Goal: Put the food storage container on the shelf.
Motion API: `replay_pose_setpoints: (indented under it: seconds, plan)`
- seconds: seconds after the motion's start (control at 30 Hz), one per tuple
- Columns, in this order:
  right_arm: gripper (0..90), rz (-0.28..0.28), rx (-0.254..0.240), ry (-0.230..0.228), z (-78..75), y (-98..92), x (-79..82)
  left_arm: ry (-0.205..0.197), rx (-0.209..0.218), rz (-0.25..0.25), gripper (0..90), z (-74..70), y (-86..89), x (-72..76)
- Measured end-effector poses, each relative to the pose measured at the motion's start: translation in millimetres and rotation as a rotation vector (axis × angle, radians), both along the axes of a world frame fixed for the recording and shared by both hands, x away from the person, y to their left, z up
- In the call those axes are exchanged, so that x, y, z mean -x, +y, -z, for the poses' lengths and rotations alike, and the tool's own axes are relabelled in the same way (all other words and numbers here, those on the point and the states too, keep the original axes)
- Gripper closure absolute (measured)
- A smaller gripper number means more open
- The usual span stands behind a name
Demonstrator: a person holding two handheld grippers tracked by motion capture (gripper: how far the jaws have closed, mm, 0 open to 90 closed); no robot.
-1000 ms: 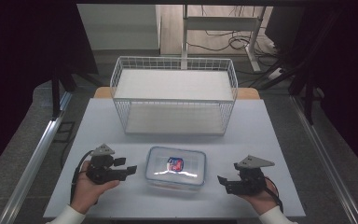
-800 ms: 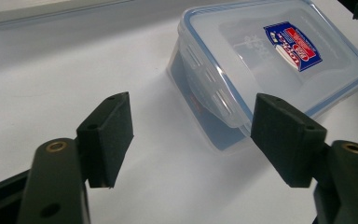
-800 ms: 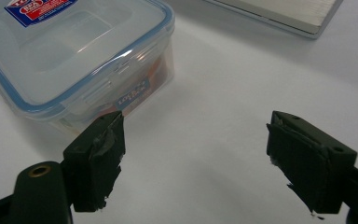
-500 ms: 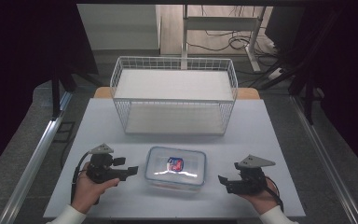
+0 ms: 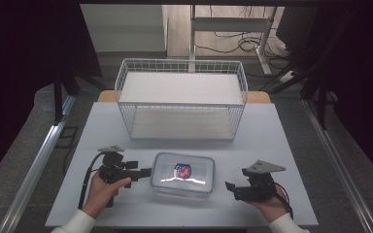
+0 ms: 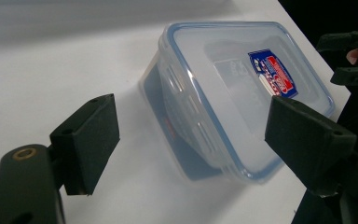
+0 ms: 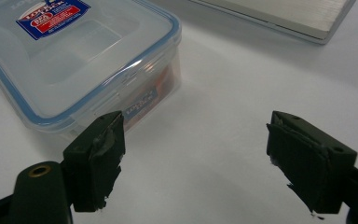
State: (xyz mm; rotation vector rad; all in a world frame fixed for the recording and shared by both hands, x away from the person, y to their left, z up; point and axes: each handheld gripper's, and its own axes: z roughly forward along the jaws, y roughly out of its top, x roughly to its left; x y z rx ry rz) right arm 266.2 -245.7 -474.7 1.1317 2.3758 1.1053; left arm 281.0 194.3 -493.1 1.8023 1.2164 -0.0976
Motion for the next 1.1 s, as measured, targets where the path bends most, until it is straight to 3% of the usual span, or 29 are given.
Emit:
replay_pose_setpoints:
  seconds: [0.17, 0.33, 0.63, 0.87, 1.1]
  plan:
    - [19.4, -0.005, -0.007, 0.002, 0.6, 1.9, -0.5, 0.057, 0.062, 0.062, 16.4, 9.6, -7.6, -15.5]
    - [19.3, -0.014, -0.044, 0.019, -0.4, 3.4, -0.6, 0.084, 0.081, 0.084, 16.2, 14.7, -17.4, -26.0]
    - [19.2, -0.015, -0.049, 0.023, -0.7, 2.4, -0.7, 0.146, 0.104, 0.142, 19.0, 25.4, -25.6, -35.2]
    - [15.7, -0.053, -0.224, 0.174, 3.5, 8.0, -10.0, 0.15, 0.112, 0.158, 28.3, 24.8, -23.3, -34.0]
    - [13.7, -0.064, -0.285, 0.288, 16.9, 30.7, -26.0, 0.161, 0.121, 0.162, 31.2, 25.6, -20.5, -34.3]
